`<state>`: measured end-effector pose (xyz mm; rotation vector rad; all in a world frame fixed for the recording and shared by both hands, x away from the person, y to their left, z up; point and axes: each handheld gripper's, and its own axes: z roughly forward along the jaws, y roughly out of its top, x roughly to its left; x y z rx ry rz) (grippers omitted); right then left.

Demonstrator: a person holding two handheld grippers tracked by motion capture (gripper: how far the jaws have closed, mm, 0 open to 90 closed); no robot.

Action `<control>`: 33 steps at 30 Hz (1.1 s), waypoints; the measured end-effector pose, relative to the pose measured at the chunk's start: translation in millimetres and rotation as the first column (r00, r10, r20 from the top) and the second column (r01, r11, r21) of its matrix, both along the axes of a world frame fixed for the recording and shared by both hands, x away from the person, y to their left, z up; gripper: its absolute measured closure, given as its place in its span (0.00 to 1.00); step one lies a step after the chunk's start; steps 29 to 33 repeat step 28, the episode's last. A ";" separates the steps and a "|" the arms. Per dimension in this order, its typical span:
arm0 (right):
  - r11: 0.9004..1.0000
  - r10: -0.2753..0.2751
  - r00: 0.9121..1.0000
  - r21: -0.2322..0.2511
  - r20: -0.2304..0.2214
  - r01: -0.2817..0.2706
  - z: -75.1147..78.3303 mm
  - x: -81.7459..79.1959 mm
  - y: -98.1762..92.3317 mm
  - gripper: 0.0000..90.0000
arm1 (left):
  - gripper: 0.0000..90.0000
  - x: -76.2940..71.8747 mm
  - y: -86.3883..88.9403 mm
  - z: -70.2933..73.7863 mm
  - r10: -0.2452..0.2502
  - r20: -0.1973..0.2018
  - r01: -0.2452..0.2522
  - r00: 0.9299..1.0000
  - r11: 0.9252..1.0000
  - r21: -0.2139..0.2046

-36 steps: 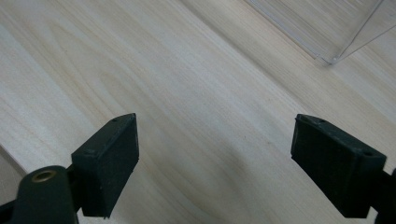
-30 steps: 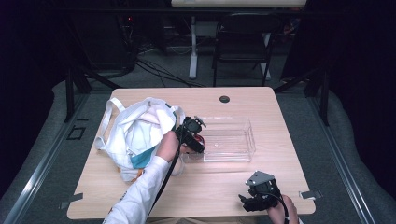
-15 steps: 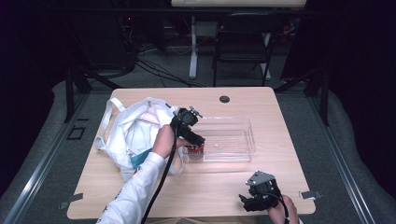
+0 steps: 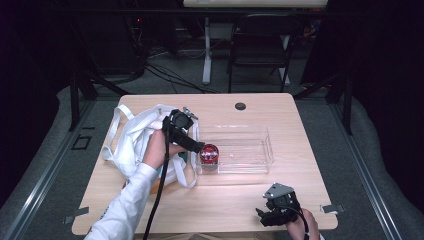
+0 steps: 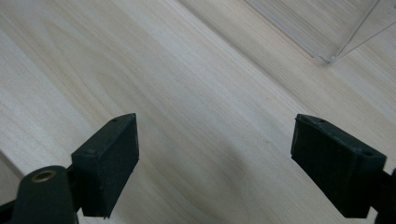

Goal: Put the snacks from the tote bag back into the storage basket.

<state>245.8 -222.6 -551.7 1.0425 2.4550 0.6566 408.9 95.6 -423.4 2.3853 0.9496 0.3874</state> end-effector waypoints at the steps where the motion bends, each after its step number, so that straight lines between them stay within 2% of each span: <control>1: 1.000 -0.001 1.000 -0.003 0.001 0.001 0.2 -0.1 -0.1 0.16 | 0.00 -2.0 4.3 1.4 0.004 0.006 -0.004 1.000 1.000 -0.001; 3: 1.000 -0.001 1.000 0.001 0.002 0.001 0.1 -0.2 -0.2 0.16 | 0.00 -4.1 8.7 2.9 0.012 0.013 -0.012 1.000 1.000 -0.004; 7: 1.000 0.001 1.000 0.001 0.001 -0.001 -0.1 0.0 0.4 0.16 | 0.00 -15.0 31.0 8.2 0.051 0.048 -0.051 0.998 0.999 -0.005; 8: 1.000 0.001 1.000 0.001 0.001 -0.001 -0.1 0.0 0.4 0.16 | 0.00 -15.0 31.0 8.2 0.051 0.048 -0.051 0.998 0.999 -0.005; 11: 1.000 0.000 1.000 0.001 0.001 0.000 -0.1 0.2 0.5 0.16 | 0.00 -22.2 43.6 9.3 0.067 0.064 -0.066 0.996 0.998 -0.008; 13: 1.000 -0.002 1.000 0.003 0.003 0.002 -0.2 0.0 0.4 0.16 | 0.00 -32.1 56.2 6.9 0.086 0.077 -0.086 0.993 0.996 -0.010; 14: 1.000 -0.002 1.000 0.003 0.003 0.002 -0.2 0.0 0.4 0.16 | 0.00 -32.1 56.2 6.9 0.086 0.077 -0.086 0.993 0.996 -0.010; 17: 1.000 -0.002 1.000 0.001 0.001 0.002 -0.1 0.1 0.1 0.16 | 0.00 -48.0 74.6 -4.4 0.116 0.092 -0.117 0.989 0.993 0.003; 18: 1.000 -0.002 1.000 0.001 0.001 0.002 -0.1 0.1 0.1 0.16 | 0.00 -48.0 74.6 -4.4 0.116 0.092 -0.117 0.989 0.993 0.003; 19: 1.000 -0.002 1.000 0.002 0.001 0.002 -0.3 0.1 0.4 0.16 | 0.00 -52.1 80.0 -8.0 0.120 0.085 -0.121 0.989 0.993 0.008; 20: 1.000 0.000 1.000 0.002 0.000 0.000 -0.1 0.1 0.5 0.16 | 0.00 -61.2 91.1 -16.8 0.143 0.085 -0.144 0.986 0.990 0.008; 21: 1.000 -0.002 1.000 0.002 0.001 0.002 -0.3 0.1 0.6 0.16 | 0.00 -61.2 91.1 -16.8 0.143 0.085 -0.144 0.986 0.990 0.008; 23: 1.000 -0.002 1.000 0.002 0.000 0.002 -0.4 0.2 0.6 0.16 | 0.00 -75.7 110.4 -29.4 0.172 0.086 -0.172 0.981 0.985 -0.004; 25: 1.000 0.000 1.000 -0.001 -0.002 0.000 -0.4 0.5 0.6 0.16 | 0.00 -86.0 122.7 -37.5 0.196 0.098 -0.196 0.976 0.981 -0.008; 26: 1.000 -0.001 1.000 0.000 -0.001 0.001 -0.7 0.5 0.6 0.16 | 0.00 -86.0 122.7 -37.5 0.196 0.098 -0.196 0.976 0.981 -0.008; 27: 1.000 -0.001 1.000 -0.001 -0.001 0.001 -0.7 0.6 0.6 0.16 | 0.00 -94.8 134.3 -44.7 0.220 0.098 -0.219 0.971 0.975 -0.020; 33: 1.000 -0.001 1.000 -0.001 -0.001 0.001 -0.7 0.6 0.6 0.16 | 0.00 -94.8 134.3 -44.7 0.220 0.098 -0.219 0.971 0.975 -0.020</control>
